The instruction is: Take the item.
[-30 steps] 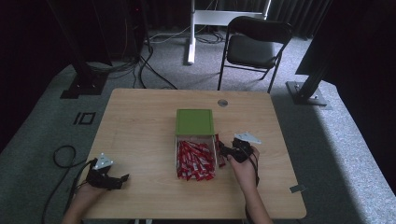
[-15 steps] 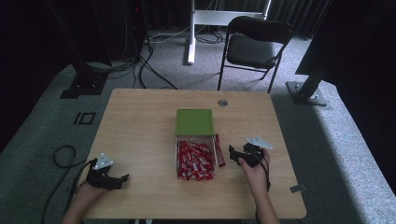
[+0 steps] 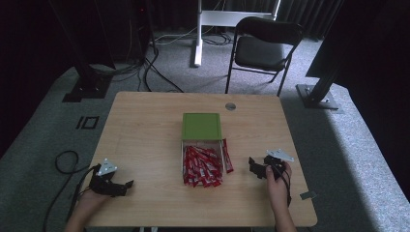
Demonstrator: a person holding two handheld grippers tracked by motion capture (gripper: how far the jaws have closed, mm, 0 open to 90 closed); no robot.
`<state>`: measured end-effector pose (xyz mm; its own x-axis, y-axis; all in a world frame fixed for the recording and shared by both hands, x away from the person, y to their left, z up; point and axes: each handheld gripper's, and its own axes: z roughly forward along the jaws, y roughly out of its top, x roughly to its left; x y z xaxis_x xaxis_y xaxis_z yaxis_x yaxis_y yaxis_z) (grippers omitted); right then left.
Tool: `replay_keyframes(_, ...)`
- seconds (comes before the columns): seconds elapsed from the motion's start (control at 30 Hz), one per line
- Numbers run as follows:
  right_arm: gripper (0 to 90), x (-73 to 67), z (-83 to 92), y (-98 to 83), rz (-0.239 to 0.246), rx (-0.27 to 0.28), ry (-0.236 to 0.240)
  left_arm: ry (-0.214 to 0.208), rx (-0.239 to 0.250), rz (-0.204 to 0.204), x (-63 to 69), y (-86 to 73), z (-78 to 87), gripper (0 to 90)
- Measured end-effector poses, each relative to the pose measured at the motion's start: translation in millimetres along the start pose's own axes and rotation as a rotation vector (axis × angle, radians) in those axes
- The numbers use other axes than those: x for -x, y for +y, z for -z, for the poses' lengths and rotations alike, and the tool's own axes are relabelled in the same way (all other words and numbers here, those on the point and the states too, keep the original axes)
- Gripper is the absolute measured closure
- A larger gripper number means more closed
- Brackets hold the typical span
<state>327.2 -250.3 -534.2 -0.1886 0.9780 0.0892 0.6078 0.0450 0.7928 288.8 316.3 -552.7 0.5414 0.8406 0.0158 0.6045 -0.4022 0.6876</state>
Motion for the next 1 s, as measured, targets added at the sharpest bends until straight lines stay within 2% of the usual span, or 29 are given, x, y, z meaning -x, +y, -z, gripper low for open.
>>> replay_keyframes(0.3,17.5,15.6,11.8,-14.1,0.012,-0.015,-0.022,0.000,0.000,0.000,0.0,0.0,0.0,1.4)
replay_keyframes(0.43,17.5,18.4,18.6,-20.2,0.041,-0.024,-0.019,0.000,0.000,0.000,0.0,0.0,0.0,1.4)
replay_keyframes(0.63,17.5,20.5,29.5,-28.6,0.105,0.005,0.038,0.000,0.000,0.000,0.0,0.0,0.0,1.4)
replay_keyframes(0.77,17.5,20.8,31.6,-36.0,0.140,-0.016,0.076,0.000,0.000,0.000,0.0,0.0,0.0,1.4)
replay_keyframes(0.93,17.5,22.3,33.9,-44.6,0.179,-0.039,0.101,0.000,0.000,0.000,0.0,0.0,0.0,1.4)
replay_keyframes(1.0,17.5,22.2,34.9,-47.0,0.211,-0.050,0.130,0.000,0.000,0.000,0.0,0.0,0.0,1.4)
